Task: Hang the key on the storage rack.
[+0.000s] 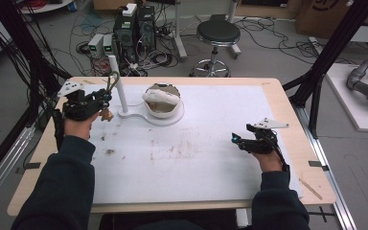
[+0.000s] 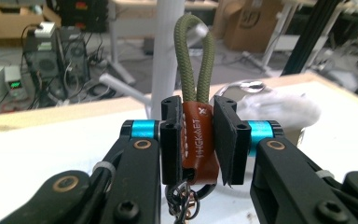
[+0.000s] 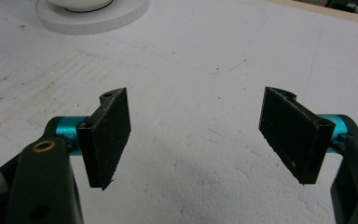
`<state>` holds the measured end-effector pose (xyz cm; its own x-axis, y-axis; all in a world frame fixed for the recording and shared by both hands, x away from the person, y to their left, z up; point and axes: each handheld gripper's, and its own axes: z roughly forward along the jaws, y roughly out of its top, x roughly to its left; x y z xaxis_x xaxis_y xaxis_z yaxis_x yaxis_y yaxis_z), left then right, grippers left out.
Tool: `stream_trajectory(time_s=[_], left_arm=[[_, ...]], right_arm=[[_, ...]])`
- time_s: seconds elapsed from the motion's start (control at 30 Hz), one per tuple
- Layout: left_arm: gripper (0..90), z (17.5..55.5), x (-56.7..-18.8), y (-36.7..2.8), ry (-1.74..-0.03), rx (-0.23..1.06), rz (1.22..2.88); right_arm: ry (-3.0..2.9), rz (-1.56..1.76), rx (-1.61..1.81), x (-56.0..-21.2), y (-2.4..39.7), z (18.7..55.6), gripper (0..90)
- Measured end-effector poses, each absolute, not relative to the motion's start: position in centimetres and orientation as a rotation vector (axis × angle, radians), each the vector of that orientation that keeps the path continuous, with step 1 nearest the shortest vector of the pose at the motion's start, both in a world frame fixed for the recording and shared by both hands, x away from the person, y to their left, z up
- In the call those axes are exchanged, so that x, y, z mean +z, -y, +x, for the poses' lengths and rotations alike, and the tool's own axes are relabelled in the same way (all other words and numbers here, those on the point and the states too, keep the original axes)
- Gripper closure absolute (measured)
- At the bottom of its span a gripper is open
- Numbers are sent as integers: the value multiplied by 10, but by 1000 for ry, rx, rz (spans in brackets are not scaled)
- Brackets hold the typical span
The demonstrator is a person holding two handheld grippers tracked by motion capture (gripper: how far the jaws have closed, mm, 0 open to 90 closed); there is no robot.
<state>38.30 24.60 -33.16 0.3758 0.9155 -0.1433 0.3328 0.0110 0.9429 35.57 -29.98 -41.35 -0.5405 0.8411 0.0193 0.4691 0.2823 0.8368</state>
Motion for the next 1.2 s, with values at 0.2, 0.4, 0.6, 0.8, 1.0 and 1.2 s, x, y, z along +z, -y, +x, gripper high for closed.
stream_trajectory(time_s=[0.2,0.4,0.6,0.8,1.0,1.2], left_arm=[[703,384,-345,-244,-1176,636,1548],[410,372,-369,-249,-1152,570,1504],[282,350,-390,-246,-1059,542,1510],[225,336,-404,-233,-924,560,1595],[208,331,-411,-221,-897,564,1662],[204,329,-412,-219,-896,562,1659]], right_arm=[[-2134,1168,1165,-413,299,355,251],[-2131,1175,1172,-414,300,355,251],[-2132,1177,1173,-415,300,355,251],[-2145,1159,1176,-415,298,355,251],[-2147,1146,1208,-416,296,357,249],[-2144,1117,1245,-414,296,354,219]])
